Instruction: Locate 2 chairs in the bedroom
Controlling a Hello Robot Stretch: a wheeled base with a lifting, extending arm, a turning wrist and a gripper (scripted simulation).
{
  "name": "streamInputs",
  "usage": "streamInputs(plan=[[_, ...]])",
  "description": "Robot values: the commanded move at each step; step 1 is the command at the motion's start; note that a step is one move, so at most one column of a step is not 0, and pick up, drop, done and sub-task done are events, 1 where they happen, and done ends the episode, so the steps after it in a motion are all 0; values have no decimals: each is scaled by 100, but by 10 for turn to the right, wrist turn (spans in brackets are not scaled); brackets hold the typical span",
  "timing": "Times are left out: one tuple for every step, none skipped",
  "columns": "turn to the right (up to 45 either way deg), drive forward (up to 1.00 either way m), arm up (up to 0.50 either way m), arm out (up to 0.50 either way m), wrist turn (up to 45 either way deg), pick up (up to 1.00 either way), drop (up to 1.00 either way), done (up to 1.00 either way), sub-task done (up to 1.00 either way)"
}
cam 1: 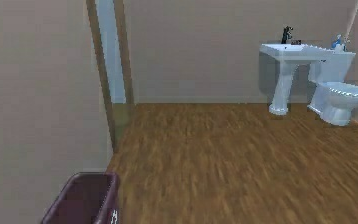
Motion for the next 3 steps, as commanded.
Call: streamInputs(plan=[[0, 55, 0, 0, 0, 0, 0, 0, 0], [0, 60, 0, 0, 0, 0, 0, 0, 0], [360, 0, 0, 0, 0, 0, 0, 0, 0]])
